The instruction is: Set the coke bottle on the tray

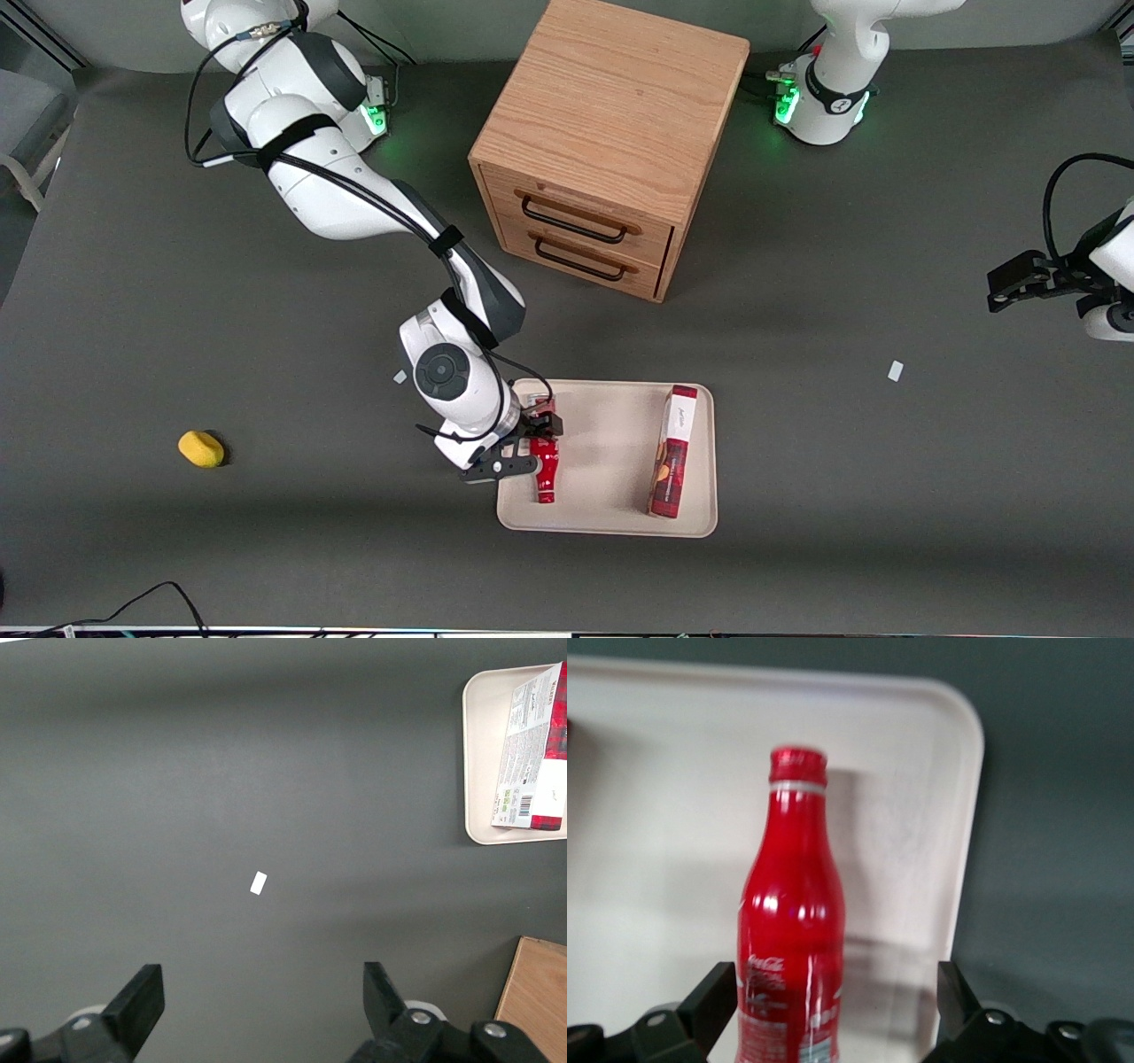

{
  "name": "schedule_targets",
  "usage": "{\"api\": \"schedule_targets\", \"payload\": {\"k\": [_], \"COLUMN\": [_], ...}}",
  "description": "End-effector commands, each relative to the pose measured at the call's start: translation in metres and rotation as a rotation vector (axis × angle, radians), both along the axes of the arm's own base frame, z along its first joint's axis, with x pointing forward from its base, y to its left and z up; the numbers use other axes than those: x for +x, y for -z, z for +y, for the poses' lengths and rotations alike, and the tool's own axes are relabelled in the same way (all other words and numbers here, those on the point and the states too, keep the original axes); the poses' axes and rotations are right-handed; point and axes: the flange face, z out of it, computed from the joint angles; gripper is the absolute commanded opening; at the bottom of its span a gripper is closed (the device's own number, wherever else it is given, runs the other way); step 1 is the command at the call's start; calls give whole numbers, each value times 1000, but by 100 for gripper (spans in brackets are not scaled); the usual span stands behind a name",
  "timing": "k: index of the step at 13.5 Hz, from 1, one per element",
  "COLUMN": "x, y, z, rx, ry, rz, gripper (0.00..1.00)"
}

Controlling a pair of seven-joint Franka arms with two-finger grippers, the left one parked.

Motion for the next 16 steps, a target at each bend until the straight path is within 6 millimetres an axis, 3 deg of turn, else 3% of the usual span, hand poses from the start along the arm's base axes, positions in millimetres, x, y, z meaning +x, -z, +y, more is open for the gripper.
{"api": "schedule_targets", "payload": {"k": [1,3,5,7,11,14,16], "x": [17,23,20,9,-41,-82,-99], "y": [-77,-137,-178,-206,-265,-306,-329], "z": [-48,-90,-132,-184,-273,-324,-345], "rx": [-1,-7,-54,-97,-182,-164,-160], "ry": [48,72,113,152,67,147,150], "rz": [-20,5,49,82,58,74,94], "gripper": [100,100,100,100,100,100,100]}}
